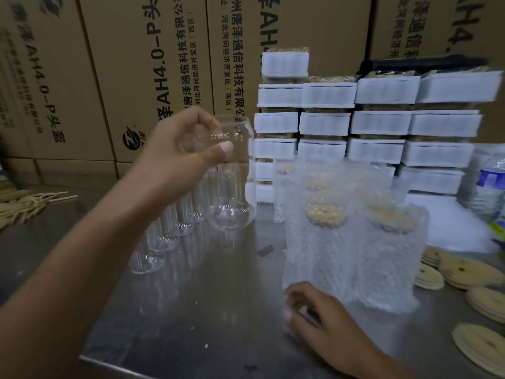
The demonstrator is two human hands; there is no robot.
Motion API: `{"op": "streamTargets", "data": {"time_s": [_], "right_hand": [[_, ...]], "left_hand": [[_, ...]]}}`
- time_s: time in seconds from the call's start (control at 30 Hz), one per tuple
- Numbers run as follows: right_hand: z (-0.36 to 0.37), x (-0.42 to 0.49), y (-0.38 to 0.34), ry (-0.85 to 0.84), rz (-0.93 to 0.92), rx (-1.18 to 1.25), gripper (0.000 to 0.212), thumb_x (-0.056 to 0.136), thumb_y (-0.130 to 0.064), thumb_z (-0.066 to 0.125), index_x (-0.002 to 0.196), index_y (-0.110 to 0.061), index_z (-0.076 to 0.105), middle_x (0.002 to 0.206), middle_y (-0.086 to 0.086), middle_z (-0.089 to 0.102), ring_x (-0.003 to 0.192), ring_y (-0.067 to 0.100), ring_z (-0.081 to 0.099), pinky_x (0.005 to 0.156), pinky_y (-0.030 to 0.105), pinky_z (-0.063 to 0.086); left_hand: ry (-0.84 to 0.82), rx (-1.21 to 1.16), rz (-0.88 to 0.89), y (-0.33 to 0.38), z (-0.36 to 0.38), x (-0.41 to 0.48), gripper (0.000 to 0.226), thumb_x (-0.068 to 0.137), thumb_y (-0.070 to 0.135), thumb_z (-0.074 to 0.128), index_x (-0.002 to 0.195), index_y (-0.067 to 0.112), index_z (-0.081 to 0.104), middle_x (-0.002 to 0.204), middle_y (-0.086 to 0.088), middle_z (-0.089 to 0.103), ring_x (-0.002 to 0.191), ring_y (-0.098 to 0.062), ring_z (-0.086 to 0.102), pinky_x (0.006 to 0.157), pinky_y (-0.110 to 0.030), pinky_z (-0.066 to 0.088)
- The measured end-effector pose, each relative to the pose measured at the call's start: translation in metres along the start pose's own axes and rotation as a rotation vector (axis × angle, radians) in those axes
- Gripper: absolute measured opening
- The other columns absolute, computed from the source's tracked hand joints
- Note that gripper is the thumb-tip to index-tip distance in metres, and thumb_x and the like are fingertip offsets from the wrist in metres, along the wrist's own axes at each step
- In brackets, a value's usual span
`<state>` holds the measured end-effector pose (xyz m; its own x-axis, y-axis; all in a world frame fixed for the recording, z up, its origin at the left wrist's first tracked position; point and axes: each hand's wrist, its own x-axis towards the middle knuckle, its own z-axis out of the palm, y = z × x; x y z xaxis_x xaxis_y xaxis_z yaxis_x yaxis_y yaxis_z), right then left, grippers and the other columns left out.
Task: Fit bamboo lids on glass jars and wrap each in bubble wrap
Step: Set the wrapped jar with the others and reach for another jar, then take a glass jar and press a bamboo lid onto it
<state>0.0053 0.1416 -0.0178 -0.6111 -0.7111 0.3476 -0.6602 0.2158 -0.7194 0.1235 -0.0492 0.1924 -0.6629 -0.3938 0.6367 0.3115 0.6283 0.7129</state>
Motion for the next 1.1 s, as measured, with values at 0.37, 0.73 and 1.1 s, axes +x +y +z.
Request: {"op": "streamTargets", "data": {"time_s": [0.37, 0.73, 1.1], "right_hand": [[-0.033, -0.044, -0.051, 0.08, -0.005, 0.564, 0.108, 0.04, -0.078, 0.076, 0.131, -0.031, 0.04, 0.121, -0.01, 0.063, 0.115, 0.012, 0.06, 0.088, 0.025, 0.049], [-0.055, -0.084, -0.057, 0.301, 0.096, 0.388, 0.081, 0.05, -0.054, 0.074, 0.123, -0.042, 0.041, 0.121, -0.011, 0.057, 0.106, 0.003, 0.06, 0.081, 0.019, 0.05], [-0.05, -0.098, -0.04, 0.417, 0.146, 0.381, 0.076, 0.071, -0.026, 0.082, 0.13, -0.039, 0.035, 0.121, -0.013, 0.058, 0.107, -0.006, 0.057, 0.07, 0.009, 0.048]], "left_hand": [[-0.399, -0.146, -0.036, 0.032, 0.043, -0.084, 0.016, 0.079, 0.028, 0.076, 0.074, 0.03, 0.061, 0.112, 0.0, 0.06, 0.098, -0.013, 0.063, 0.093, -0.043, 0.052], [-0.463, -0.382, -0.138, -0.001, 0.097, -0.117, 0.09, 0.059, 0.056, 0.079, 0.135, 0.05, 0.031, 0.141, 0.01, 0.045, 0.122, -0.004, 0.052, 0.095, -0.024, 0.046], [-0.518, -0.54, -0.282, -0.023, 0.163, -0.146, 0.085, 0.048, 0.047, 0.083, 0.124, 0.049, 0.043, 0.123, 0.007, 0.06, 0.11, -0.006, 0.063, 0.076, -0.018, 0.053]]}}
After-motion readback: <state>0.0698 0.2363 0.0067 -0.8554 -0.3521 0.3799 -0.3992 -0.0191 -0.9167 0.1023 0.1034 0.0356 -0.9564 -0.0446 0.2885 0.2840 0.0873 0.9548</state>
